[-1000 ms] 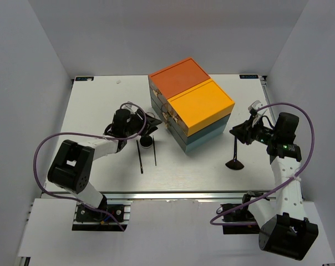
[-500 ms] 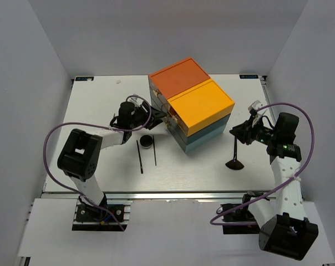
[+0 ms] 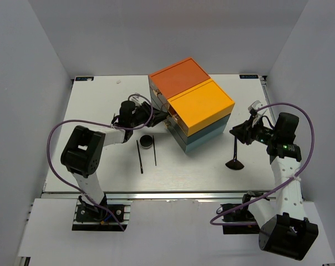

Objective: Organize the makeup

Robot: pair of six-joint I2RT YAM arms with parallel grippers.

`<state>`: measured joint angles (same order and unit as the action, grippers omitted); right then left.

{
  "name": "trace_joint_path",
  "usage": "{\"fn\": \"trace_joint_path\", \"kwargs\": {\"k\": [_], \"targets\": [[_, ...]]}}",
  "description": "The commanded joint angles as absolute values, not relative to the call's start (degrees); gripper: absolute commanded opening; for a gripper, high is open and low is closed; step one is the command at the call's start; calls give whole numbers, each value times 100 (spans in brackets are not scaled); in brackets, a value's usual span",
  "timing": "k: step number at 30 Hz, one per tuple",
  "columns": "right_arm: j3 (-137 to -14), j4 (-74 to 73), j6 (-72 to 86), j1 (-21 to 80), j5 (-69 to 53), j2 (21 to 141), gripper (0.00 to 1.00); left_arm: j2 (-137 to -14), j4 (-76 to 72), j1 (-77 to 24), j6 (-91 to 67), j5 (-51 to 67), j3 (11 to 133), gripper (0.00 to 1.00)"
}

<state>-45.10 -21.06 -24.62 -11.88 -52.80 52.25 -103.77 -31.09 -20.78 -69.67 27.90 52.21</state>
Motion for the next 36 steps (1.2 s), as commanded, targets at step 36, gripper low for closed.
{"fn": "trace_joint_path", "kwargs": {"k": [36], "targets": [[-4491, -2320, -2839, -1169, -5353, 5168, 33, -8657, -2532, -1661, -6443, 2531, 3621, 45]]}}
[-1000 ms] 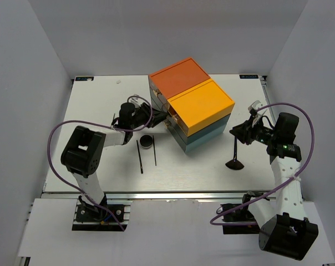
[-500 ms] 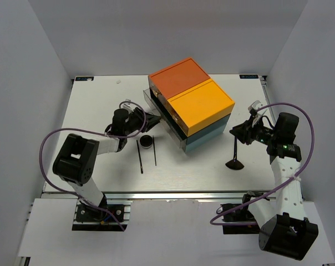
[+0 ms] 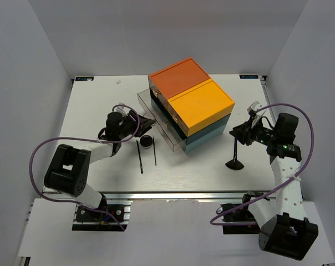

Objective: Organize the makeup

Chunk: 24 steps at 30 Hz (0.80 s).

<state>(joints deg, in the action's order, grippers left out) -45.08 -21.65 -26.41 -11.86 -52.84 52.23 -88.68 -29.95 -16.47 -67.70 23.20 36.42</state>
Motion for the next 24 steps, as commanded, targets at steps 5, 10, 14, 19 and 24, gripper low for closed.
{"fn": "trace_joint_path", "kwargs": {"k": [5, 10, 14, 19, 24], "targets": [[-4579, -2952, -3155, -1169, -4818, 5133, 36, -8307, -1875, -1644, -6171, 2313, 3945, 77], [-4342, -3242, -2927, -1160, -3510, 5097, 55, -7499, -838, -1565, -5670, 1820, 4096, 86], [-4087, -3428, -2865, -1169, -3094, 5071, 60, -6708, -80, -1512, -5274, 1284, 4096, 87], [-3955, -3217, -2497, -1134, -2831, 5246, 66, -5943, 632, -1354, -5107, 993, 3824, 83], [-3990, -3068, -2373, -1125, -2664, 5554, 66, -5547, 887, -1222, -5028, 827, 3534, 79]]}}
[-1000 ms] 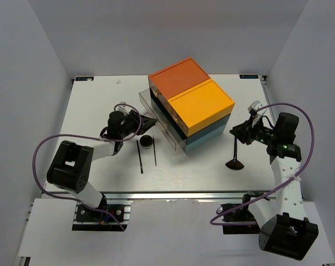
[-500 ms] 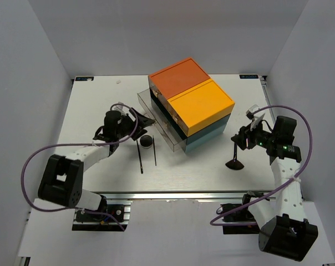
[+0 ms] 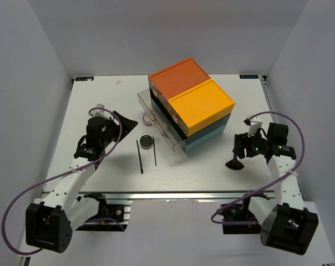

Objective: Organize the makeup

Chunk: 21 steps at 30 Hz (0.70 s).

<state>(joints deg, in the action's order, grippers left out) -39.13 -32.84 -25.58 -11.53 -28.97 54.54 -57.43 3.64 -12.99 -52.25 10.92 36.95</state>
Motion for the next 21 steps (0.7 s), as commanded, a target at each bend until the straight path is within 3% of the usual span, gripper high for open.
{"fn": "trace_joint_path", "kwargs": {"k": [1, 13, 19, 21], "targets": [[-3973, -2998, -2347, -1108, -2585, 5589, 66, -5494, 992, -1213, -5010, 722, 3507, 79], [-4131, -1872, -1363, -387, -774, 7821, 60, -5397, 2855, -1160, -4052, -966, 4210, 83], [-4368, -1591, -835, -246, -422, 8657, 50, -5142, 3058, -1143, -4008, -1160, 4193, 83], [-4403, -1565, -739, -193, -229, 8824, 42, -5080, 3137, -1134, -4025, -1247, 4157, 83]]}}
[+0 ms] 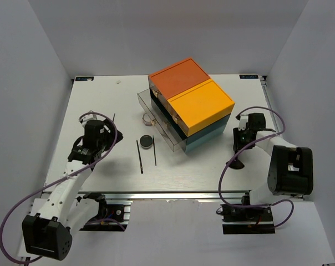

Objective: Organize the makeup

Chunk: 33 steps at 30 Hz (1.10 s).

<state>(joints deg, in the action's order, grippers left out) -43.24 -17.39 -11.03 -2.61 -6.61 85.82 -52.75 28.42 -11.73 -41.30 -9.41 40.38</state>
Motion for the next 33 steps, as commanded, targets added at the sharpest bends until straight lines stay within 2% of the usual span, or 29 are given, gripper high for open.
{"fn": "trace_joint_path", "kwargs": {"k": [1, 3, 4, 6, 10, 12, 13, 15, 16, 17, 19, 22, 24, 26, 29, 30, 31, 33], "targets": [[-4395, -1564, -730, -167, -185, 8859, 31, -5019, 3172, -1134, -4034, -1309, 4157, 83], [-4333, -1582, -747, -141, -27, 8868, 23, -4984, 3287, -1134, -4034, -1510, 4175, 84], [-4307, -1599, -756, -132, -26, 8851, 10, -4983, 3322, -1134, -4052, -1590, 4184, 84], [-4228, -1608, -843, -141, 202, 8789, 1, -5001, 3410, -1125, -4069, -1809, 4219, 84], [-4104, -1669, -1141, -158, 308, 8447, 0, -5203, 3480, -1107, -4043, -1977, 4333, 84], [-4157, -1766, -1457, -193, -7, 7956, 0, -5369, 3480, -1072, -3999, -1978, 4403, 84], [-4227, -1915, -2112, -219, -305, 7502, 0, -5431, 3489, -1046, -3929, -2012, 4508, 85], [-4350, -2283, -3185, -290, -1446, 6990, 0, -5642, 3498, -993, -3841, -2056, 4631, 87], [-4429, -2946, -3826, -360, -1929, 6744, 0, -5712, 3498, -958, -3754, -2074, 4771, 88], [-4560, -3310, -5146, -369, -2804, 6228, 0, -5843, 3481, -871, -3701, -2039, 4842, 88], [-4701, -4326, -6739, -378, -3869, 5541, 0, -5976, 3419, -757, -3543, -1987, 5017, 88], [-4939, -5402, -7934, -326, -5066, 5108, 0, -6161, 3366, -738, -3393, -2048, 5159, 89], [-5298, -6246, -8620, -29, -5447, 5080, 0, -6292, 3305, -703, -3314, -1995, 5273, 89], [-5571, -6285, -8509, 455, -5879, 5071, 0, -6363, 3174, -624, -3191, -1751, 5326, 89], [-6037, -5156, -6801, 1912, -5627, 5001, 0, -6530, 2858, -606, -2787, -1364, 5344, 91], [-6125, -3810, -5350, 2908, -5303, 4992, 0, -6669, 2769, -598, -2595, -1093, 5326, 91], [-6169, -3162, -4674, 3449, -4430, 5079, 0, -6758, 2690, -580, -2523, -977, 5317, 92], [-6432, -1984, -3705, 4433, -3468, 5430, 0, -6969, 2602, -554, -2418, -801, 5335, 94]]}}
